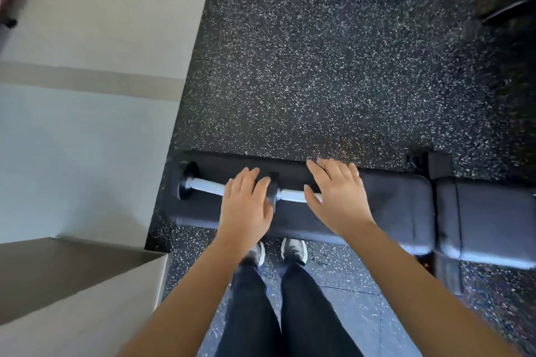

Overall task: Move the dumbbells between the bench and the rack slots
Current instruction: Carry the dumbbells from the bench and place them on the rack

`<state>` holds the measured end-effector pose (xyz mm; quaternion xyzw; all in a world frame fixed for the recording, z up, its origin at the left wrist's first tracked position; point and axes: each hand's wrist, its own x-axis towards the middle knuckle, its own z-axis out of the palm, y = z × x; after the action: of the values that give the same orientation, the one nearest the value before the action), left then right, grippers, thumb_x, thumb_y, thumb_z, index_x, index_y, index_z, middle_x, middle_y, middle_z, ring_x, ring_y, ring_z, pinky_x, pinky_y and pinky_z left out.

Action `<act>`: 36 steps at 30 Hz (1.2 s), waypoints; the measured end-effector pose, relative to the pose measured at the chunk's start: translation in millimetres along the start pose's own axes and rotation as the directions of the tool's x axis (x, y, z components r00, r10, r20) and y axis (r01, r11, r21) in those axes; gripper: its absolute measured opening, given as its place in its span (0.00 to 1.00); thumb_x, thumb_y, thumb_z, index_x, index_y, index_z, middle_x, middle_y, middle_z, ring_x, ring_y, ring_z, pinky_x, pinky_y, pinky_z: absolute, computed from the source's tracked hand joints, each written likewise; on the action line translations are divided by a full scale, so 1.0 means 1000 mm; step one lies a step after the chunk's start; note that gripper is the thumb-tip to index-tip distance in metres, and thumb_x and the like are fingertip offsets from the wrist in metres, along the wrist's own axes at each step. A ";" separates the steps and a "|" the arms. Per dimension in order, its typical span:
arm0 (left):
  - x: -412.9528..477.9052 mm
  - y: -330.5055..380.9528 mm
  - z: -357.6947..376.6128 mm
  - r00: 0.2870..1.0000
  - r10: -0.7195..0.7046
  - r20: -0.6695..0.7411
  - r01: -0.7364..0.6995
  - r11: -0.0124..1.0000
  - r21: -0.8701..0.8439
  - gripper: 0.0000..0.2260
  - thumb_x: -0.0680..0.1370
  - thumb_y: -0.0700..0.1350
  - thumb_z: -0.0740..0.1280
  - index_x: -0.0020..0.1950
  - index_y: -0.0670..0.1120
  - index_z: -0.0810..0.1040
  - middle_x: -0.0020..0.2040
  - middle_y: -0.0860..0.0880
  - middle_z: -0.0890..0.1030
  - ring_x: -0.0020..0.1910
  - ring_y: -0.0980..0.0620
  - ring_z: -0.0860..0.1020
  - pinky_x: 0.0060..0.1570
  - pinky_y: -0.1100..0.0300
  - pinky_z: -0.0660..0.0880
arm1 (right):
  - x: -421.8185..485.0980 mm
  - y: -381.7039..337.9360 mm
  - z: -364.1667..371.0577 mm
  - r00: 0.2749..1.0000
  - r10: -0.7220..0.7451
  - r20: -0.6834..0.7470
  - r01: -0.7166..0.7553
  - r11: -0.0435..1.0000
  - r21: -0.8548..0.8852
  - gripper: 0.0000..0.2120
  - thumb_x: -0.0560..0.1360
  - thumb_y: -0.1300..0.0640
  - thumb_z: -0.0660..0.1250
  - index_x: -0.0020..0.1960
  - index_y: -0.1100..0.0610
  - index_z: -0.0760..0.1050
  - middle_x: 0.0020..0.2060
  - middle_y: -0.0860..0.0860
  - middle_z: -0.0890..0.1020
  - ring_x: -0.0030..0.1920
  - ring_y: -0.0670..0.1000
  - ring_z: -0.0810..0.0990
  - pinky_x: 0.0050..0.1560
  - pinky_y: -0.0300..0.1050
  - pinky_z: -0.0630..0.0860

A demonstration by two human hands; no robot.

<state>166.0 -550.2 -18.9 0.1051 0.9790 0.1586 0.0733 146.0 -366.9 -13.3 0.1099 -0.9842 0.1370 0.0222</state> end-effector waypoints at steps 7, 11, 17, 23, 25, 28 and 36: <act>0.034 -0.039 0.072 0.987 0.086 0.132 -0.093 0.994 0.048 0.20 0.64 0.38 0.74 0.54 0.38 0.77 0.55 0.37 0.79 0.56 0.36 0.77 0.51 0.40 0.74 | 0.004 0.017 0.091 0.987 0.131 0.098 -0.130 0.991 -0.023 0.22 0.66 0.51 0.68 0.57 0.61 0.78 0.47 0.57 0.83 0.49 0.59 0.82 0.53 0.67 0.73; 0.041 -0.059 0.114 0.978 0.111 0.176 -0.124 0.990 0.061 0.21 0.64 0.41 0.74 0.55 0.39 0.77 0.56 0.39 0.79 0.55 0.38 0.77 0.51 0.44 0.74 | 0.001 0.029 0.138 0.977 0.163 0.141 -0.161 0.987 -0.030 0.23 0.67 0.48 0.63 0.57 0.60 0.78 0.46 0.56 0.83 0.49 0.58 0.82 0.52 0.65 0.74; 0.055 -0.075 0.163 0.965 0.175 0.198 -0.190 0.980 0.060 0.23 0.66 0.45 0.73 0.58 0.38 0.76 0.60 0.37 0.76 0.59 0.37 0.75 0.53 0.41 0.73 | -0.009 0.042 0.196 0.970 0.107 0.216 -0.106 0.994 -0.018 0.27 0.62 0.49 0.76 0.58 0.57 0.77 0.46 0.54 0.83 0.48 0.56 0.82 0.52 0.63 0.75; 0.061 -0.079 0.195 0.965 0.155 0.211 -0.169 0.984 0.050 0.28 0.67 0.48 0.72 0.63 0.39 0.71 0.64 0.38 0.74 0.60 0.38 0.74 0.52 0.41 0.73 | -0.014 0.058 0.240 0.961 0.020 0.275 -0.008 0.999 -0.047 0.31 0.58 0.47 0.78 0.59 0.53 0.77 0.47 0.54 0.82 0.48 0.55 0.82 0.51 0.62 0.75; 0.061 -0.075 0.202 0.970 0.128 0.205 -0.133 0.991 0.014 0.32 0.66 0.48 0.73 0.65 0.40 0.67 0.65 0.37 0.72 0.61 0.38 0.73 0.52 0.40 0.73 | -0.015 0.061 0.252 0.957 -0.033 0.288 0.050 0.997 -0.051 0.31 0.60 0.46 0.77 0.61 0.51 0.73 0.46 0.52 0.82 0.46 0.54 0.82 0.50 0.60 0.77; 0.060 -0.073 0.209 0.978 0.101 0.182 -0.098 0.995 -0.025 0.31 0.67 0.46 0.72 0.66 0.40 0.64 0.66 0.37 0.70 0.62 0.37 0.72 0.53 0.39 0.72 | -0.014 0.065 0.262 0.956 -0.059 0.287 0.068 0.997 -0.022 0.23 0.69 0.45 0.63 0.62 0.49 0.66 0.43 0.51 0.81 0.41 0.53 0.81 0.45 0.50 0.78; 0.057 -0.076 0.213 0.983 0.129 0.128 -0.130 0.992 -0.002 0.26 0.71 0.50 0.55 0.66 0.39 0.64 0.66 0.37 0.70 0.65 0.38 0.69 0.57 0.39 0.69 | -0.003 0.082 0.265 0.908 -0.216 0.360 0.180 0.975 0.131 0.31 0.64 0.49 0.76 0.63 0.48 0.67 0.36 0.52 0.78 0.31 0.54 0.80 0.27 0.44 0.76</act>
<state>134.6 -544.3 -250.0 0.1786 0.9639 0.1528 0.1250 127.3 -362.4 -289.7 0.2341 -0.9466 0.1575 -0.1561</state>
